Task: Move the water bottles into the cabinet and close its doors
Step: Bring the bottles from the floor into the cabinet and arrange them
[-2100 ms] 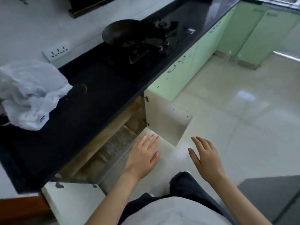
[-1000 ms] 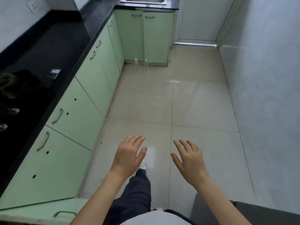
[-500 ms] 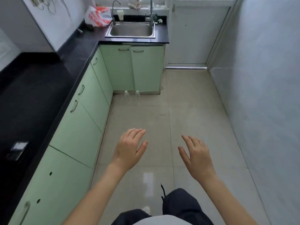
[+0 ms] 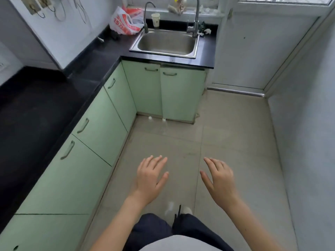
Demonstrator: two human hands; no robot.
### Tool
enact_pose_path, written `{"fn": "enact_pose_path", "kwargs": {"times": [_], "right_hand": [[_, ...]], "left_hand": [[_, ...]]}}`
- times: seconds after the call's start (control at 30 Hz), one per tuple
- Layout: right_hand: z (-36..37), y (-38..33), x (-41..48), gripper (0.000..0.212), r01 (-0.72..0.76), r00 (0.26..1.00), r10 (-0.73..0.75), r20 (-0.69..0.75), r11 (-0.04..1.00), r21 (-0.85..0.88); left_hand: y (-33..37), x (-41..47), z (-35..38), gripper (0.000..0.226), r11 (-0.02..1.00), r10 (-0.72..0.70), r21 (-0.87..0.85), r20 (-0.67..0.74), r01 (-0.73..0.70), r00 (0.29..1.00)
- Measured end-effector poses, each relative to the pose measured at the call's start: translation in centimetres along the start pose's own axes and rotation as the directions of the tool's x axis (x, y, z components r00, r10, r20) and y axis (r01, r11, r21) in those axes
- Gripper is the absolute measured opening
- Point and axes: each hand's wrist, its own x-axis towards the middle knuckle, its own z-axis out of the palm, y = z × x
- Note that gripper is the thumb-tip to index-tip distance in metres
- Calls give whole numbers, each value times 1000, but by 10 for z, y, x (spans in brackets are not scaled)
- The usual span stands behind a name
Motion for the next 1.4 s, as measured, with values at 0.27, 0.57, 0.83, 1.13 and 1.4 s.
{"fn": "enact_pose_path", "kwargs": {"times": [0.27,0.57,0.83,1.13,1.4], "right_hand": [[-12,3,186,54,144,988,-143,-60,990,10],[42,-12,338,56,52,997,-52,48,999,1],[47,-23,476,54,48,998,-50,46,998,35],[162,31,587,54,127,988,-137,76,984,125],[426,132,621,57,137,975,-154,162,984,112]], "left_hand": [[-29,156,-31,51,998,-11,53,-105,16,994],[-138,301,-32,55,996,-37,84,35,34,999],[-200,440,-65,54,996,-49,72,-9,49,999],[-268,501,53,56,955,-290,-98,-101,281,952],[-425,511,309,64,888,-436,-157,4,431,900]]}}
